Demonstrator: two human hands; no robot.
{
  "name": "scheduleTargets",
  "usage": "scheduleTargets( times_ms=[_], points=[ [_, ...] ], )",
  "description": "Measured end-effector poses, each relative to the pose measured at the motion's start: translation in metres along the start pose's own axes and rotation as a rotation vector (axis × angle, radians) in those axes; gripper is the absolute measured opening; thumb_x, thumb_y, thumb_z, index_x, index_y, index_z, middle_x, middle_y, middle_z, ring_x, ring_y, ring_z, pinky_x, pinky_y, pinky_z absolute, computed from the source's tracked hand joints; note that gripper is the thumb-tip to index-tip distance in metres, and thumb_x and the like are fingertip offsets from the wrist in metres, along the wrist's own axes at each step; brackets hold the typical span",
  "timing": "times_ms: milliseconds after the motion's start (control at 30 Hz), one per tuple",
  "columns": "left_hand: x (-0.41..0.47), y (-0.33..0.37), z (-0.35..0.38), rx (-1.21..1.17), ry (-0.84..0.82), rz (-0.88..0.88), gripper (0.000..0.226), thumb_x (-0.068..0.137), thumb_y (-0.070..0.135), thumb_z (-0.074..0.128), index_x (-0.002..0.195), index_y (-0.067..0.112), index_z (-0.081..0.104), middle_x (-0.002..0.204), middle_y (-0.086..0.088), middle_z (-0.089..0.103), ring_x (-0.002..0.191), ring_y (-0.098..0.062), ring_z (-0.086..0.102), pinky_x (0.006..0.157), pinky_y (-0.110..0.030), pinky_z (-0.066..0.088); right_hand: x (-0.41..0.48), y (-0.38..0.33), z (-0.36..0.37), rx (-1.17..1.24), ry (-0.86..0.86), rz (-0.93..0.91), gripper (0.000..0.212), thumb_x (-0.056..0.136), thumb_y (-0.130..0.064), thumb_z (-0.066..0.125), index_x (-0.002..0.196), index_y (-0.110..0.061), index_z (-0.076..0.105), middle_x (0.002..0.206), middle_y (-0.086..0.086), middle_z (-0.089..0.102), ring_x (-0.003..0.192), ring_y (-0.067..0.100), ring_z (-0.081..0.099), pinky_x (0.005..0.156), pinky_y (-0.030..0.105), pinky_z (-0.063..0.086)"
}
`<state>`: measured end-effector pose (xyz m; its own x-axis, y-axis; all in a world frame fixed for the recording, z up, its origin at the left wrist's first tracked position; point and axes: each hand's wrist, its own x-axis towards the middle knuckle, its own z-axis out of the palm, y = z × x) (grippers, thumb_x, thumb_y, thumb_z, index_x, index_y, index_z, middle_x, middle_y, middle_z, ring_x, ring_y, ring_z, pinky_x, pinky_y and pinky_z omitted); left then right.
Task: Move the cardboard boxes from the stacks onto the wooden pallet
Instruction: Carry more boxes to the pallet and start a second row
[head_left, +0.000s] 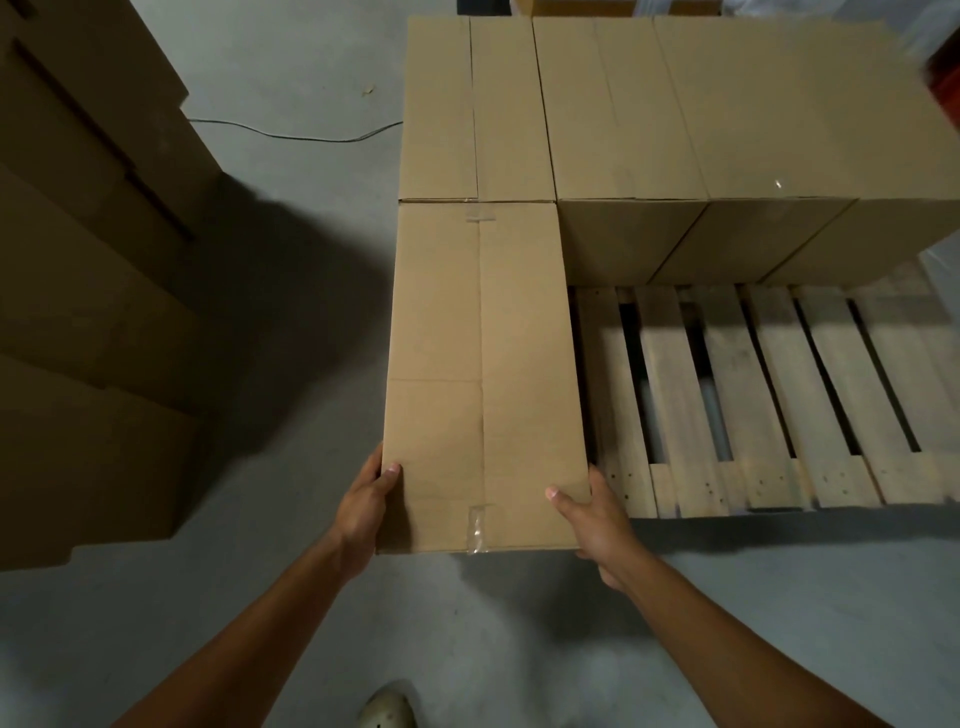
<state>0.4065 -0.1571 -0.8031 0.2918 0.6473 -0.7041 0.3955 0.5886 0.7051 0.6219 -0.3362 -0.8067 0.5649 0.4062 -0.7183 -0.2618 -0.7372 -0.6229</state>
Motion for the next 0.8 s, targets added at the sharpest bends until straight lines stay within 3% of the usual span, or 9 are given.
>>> scheduleTargets(
  times_ms=[100,200,300,367,533,633,700,800],
  points=[
    [0.001,0.001,-0.002,0.023,-0.011,0.003,0.036,0.107,0.027,0.043,0.140,0.037,0.052,0.134,0.005,0.061,0.120,-0.018,0.056,0.108,-0.045,0.042,0.001,0.001,-0.002,-0.007,-0.013,0.021,0.076,0.089,-0.046,0.071,0.153,-0.030,0.033,0.152,0.001,0.047,0.136,0.030,0.047,0.105,0.063,0.045],
    [-0.004,0.009,-0.002,0.042,0.007,-0.013,0.036,0.107,0.028,0.044,0.141,0.029,0.054,0.134,0.001,0.061,0.123,-0.021,0.056,0.112,-0.046,0.040,-0.005,-0.003,-0.002,-0.046,0.005,0.009,0.072,0.090,-0.042,0.072,0.151,-0.027,0.037,0.149,0.001,0.051,0.133,0.028,0.051,0.104,0.058,0.048],
    [-0.029,0.029,0.002,0.083,-0.020,0.033,0.034,0.106,0.030,0.045,0.136,0.019,0.057,0.130,-0.004,0.064,0.117,-0.022,0.060,0.096,-0.037,0.050,-0.030,-0.016,-0.006,-0.088,0.019,-0.030,0.071,0.092,-0.037,0.070,0.154,-0.025,0.036,0.152,0.001,0.047,0.134,0.027,0.050,0.110,0.049,0.045],
    [-0.057,0.047,0.003,0.117,-0.010,0.093,0.042,0.104,0.038,0.049,0.136,0.013,0.055,0.130,-0.006,0.062,0.116,-0.025,0.060,0.087,-0.030,0.047,-0.057,-0.030,-0.012,-0.101,0.022,-0.069,0.071,0.095,-0.033,0.067,0.157,-0.024,0.032,0.155,0.003,0.043,0.139,0.027,0.045,0.113,0.046,0.041],
    [-0.168,0.108,0.006,0.180,0.029,0.289,0.053,0.102,0.040,0.048,0.150,0.019,0.040,0.145,0.010,0.042,0.127,-0.005,0.040,0.103,-0.027,0.031,-0.162,-0.083,-0.038,-0.061,0.005,-0.226,0.065,0.097,-0.032,0.065,0.155,-0.027,0.035,0.153,0.004,0.047,0.133,0.021,0.050,0.111,0.045,0.044],
    [-0.250,0.148,0.003,0.123,0.046,0.387,0.069,0.094,0.053,0.048,0.153,0.020,0.038,0.157,0.003,0.039,0.138,-0.011,0.040,0.110,-0.031,0.035,-0.242,-0.119,-0.055,-0.003,0.003,-0.346,0.063,0.096,-0.029,0.067,0.153,-0.025,0.038,0.149,0.001,0.049,0.126,0.015,0.053,0.103,0.033,0.046],
    [-0.303,0.173,-0.002,0.109,0.076,0.446,0.067,0.096,0.056,0.050,0.152,0.021,0.040,0.157,0.002,0.040,0.141,-0.012,0.040,0.114,-0.033,0.035,-0.296,-0.143,-0.067,0.042,0.000,-0.425,0.064,0.095,-0.027,0.068,0.152,-0.023,0.039,0.149,0.001,0.050,0.126,0.013,0.053,0.099,0.028,0.045],
    [-0.386,0.205,-0.010,0.119,0.120,0.545,0.065,0.092,0.053,0.047,0.150,0.023,0.043,0.155,0.004,0.043,0.138,-0.006,0.043,0.106,-0.014,0.039,-0.376,-0.173,-0.087,0.106,-0.018,-0.522,0.063,0.095,-0.025,0.067,0.152,-0.025,0.039,0.149,-0.001,0.050,0.128,0.012,0.053,0.090,0.015,0.045]
  ],
)
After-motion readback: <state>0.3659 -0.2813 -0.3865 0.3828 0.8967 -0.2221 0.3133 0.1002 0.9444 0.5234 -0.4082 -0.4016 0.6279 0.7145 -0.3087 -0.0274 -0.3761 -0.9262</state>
